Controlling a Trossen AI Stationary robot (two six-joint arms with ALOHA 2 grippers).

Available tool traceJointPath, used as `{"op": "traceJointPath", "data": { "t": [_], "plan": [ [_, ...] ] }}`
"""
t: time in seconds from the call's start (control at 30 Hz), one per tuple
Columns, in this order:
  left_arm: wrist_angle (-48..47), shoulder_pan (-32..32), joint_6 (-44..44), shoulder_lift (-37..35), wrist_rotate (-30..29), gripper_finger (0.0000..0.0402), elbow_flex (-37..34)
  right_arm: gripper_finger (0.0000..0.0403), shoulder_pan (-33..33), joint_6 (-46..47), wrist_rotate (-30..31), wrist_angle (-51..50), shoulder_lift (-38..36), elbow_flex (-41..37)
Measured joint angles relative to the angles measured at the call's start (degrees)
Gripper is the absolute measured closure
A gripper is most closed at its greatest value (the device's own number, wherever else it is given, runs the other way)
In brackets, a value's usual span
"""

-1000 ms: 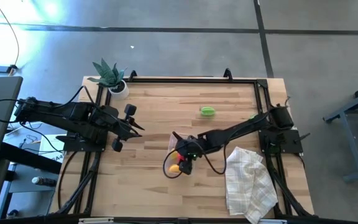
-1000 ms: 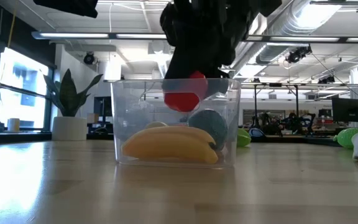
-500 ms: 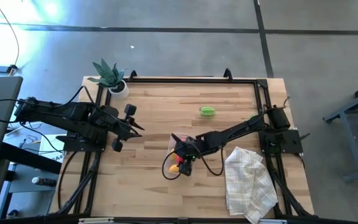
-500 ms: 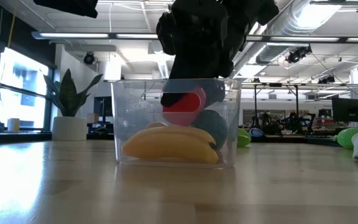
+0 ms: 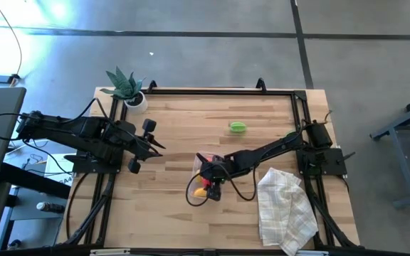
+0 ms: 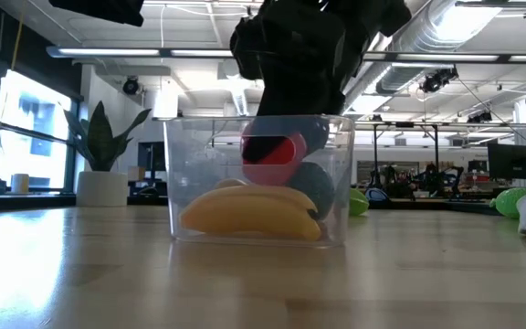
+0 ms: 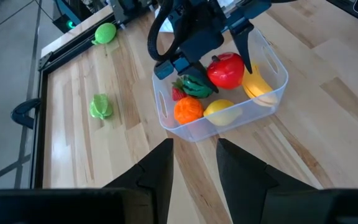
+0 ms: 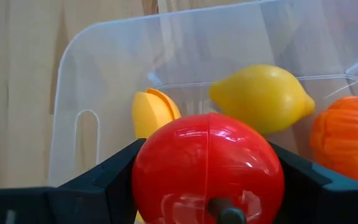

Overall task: Pick and placing Produce into tupperware
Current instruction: Put the apple into the transparent bin

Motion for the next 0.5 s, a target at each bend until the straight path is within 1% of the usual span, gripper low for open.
{"op": "traceJointPath", "data": {
  "t": [0.27,0.5],
  "plan": [
    [0.0,0.0,0.0,0.0,0.0,0.0291,0.0,0.0146,0.0,-3.5,0.6,-0.8,0.1,0.0],
    [0.0,0.0,0.0,0.0,0.0,0.0291,0.0,0.0146,0.0,-4.7,0.6,-0.6,0.9,0.0]
  ]
}}
